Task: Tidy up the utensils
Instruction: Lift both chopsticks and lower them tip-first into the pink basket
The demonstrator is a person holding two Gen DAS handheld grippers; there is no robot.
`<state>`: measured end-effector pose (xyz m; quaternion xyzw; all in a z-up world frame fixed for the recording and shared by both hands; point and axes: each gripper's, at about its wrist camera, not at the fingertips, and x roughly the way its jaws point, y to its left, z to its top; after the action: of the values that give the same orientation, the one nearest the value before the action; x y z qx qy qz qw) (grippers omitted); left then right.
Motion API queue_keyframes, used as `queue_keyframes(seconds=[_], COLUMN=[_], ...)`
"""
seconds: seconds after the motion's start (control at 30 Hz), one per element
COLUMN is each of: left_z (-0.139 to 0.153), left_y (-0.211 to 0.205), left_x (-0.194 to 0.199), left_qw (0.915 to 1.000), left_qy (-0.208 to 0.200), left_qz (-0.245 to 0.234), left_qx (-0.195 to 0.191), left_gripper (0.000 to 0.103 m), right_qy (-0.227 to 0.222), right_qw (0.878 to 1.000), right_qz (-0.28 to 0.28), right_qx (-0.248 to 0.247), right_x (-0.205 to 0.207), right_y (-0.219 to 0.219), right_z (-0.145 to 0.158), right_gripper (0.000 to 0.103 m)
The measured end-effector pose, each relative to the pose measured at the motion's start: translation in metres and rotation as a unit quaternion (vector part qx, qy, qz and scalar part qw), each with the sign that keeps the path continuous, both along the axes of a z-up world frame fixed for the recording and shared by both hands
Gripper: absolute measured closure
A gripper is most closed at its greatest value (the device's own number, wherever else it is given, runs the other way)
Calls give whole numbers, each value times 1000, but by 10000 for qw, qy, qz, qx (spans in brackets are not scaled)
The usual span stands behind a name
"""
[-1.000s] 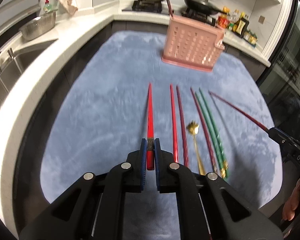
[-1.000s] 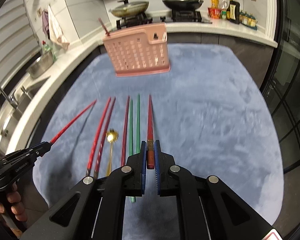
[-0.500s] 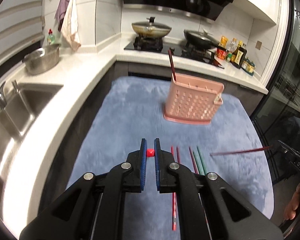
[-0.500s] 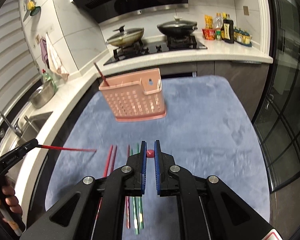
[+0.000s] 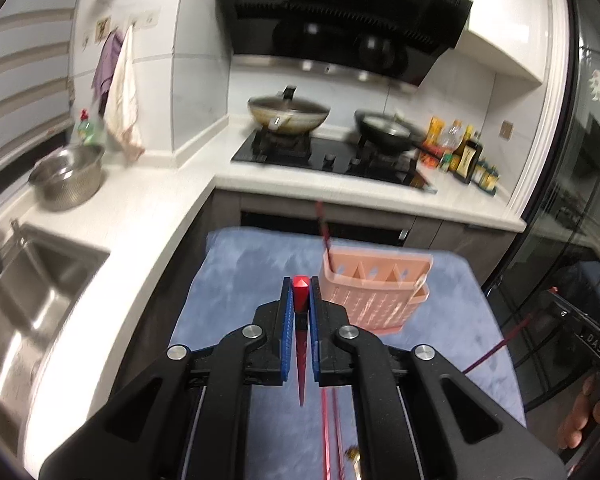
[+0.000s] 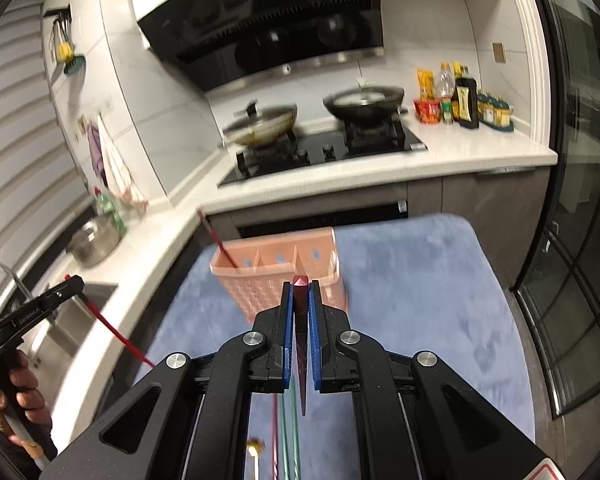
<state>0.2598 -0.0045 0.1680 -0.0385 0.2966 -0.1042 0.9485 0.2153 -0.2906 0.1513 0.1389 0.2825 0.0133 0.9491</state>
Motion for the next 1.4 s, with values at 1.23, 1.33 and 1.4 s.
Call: queue_keyframes(seconds=[1.23,1.33,1.4], left_z=[-16,-20,-22], left_y=[-49,-49,-47], left_x=[151,155,155], left_qw=[9992,9993,9991], left_qy=[-120,-46,3], left_qz=[49,73,100], left_qx=[-374,-375,-416], left_gripper=[96,96,96], right_qy=[58,120,148], right_qw=[9999,9999,9998], right_qz=[12,12,15], right_qx=[103,123,119], right_x=[164,166,167], right_y=[6,5,4], right_z=[-26,-30,-32], right_gripper=[96,96,96])
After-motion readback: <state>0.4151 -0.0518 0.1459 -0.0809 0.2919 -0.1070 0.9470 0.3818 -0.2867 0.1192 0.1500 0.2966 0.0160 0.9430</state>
